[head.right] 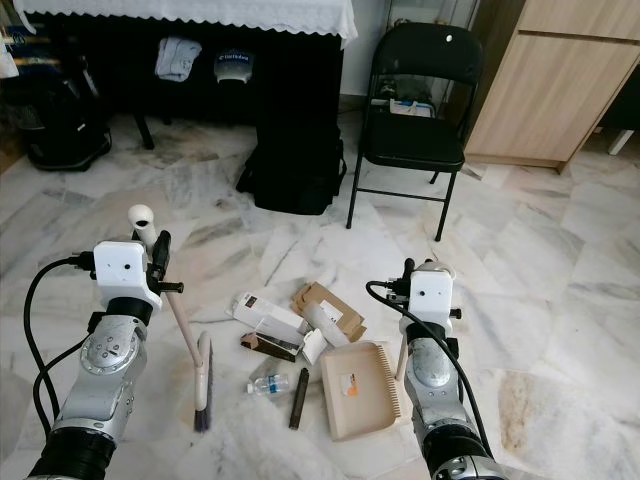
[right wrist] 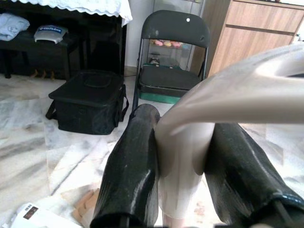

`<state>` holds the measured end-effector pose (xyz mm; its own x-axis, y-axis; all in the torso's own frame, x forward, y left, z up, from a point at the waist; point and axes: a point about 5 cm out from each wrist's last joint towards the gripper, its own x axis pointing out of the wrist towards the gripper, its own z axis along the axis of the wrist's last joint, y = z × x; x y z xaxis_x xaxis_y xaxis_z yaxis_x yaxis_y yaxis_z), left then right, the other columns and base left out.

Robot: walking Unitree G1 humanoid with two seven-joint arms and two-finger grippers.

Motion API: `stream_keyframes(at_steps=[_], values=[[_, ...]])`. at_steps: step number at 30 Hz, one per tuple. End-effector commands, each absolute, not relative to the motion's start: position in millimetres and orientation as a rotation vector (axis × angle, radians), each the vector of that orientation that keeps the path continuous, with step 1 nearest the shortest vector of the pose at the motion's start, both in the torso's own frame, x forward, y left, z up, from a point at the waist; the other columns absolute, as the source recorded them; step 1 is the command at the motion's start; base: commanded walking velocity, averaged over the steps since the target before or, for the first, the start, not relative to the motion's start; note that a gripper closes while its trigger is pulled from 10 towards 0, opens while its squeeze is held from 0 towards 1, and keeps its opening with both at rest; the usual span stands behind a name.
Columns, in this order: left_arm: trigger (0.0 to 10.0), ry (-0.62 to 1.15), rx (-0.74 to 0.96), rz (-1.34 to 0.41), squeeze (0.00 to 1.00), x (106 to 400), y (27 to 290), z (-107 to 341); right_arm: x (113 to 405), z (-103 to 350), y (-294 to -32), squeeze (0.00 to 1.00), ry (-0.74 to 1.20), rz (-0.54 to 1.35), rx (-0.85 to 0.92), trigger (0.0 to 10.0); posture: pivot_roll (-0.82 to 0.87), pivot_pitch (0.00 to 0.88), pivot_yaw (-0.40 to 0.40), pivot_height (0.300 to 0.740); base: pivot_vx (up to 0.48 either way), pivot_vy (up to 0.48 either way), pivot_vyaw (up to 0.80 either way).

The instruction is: Sweep floor

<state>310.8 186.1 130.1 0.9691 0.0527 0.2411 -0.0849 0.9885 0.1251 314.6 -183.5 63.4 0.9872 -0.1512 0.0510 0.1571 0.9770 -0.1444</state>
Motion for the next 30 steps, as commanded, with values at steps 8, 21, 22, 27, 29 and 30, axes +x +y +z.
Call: stream_keyframes(at_steps=[8, 21, 22, 27, 29, 30], values=[[10.0, -0.276, 0.139, 0.061, 0.0, 312.7, 184.0, 137.3, 318.1, 71.6, -184.5, 0.0, -0.076, -0.159, -0.148, 10.0, 0.09, 0.064, -0.005, 0.74, 0.0, 0.275, 0.0], [10.0, -0.278, 0.134, 0.061, 0.0, 312.5, 183.5, 137.4, 316.7, 69.8, -183.3, 0.0, -0.072, -0.157, -0.146, 10.0, 0.09, 0.064, -0.004, 0.74, 0.0, 0.0, 0.0], [10.0, -0.279, 0.135, 0.061, 0.0, 312.5, 183.5, 137.4, 316.1, 69.3, -183.2, 0.0, -0.071, -0.157, -0.146, 10.0, 0.09, 0.064, -0.004, 0.74, 0.0, 0.0, 0.0], [10.0, -0.282, 0.14, 0.054, 0.0, 311.8, 182.2, 137.3, 314.9, 68.0, -183.6, 0.0, -0.068, -0.159, -0.146, 10.0, 0.09, 0.063, -0.004, 0.74, 0.0, 0.0, 0.0], [10.0, -0.28, 0.14, 0.05, 0.0, 311.4, 181.6, 136.3, 312.8, 65.8, -184.1, 0.0, -0.061, -0.164, -0.149, 10.0, 0.08, 0.06, -0.005, 0.74, 0.0, 0.0, 0.0], [10.0, -0.279, 0.139, 0.049, 0.0, 311.3, 181.4, 136.0, 311.4, 64.3, -184.6, 0.0, -0.056, -0.17, -0.153, 10.0, 0.08, 0.061, -0.005, 0.74, 0.0, 0.0, 0.0]])
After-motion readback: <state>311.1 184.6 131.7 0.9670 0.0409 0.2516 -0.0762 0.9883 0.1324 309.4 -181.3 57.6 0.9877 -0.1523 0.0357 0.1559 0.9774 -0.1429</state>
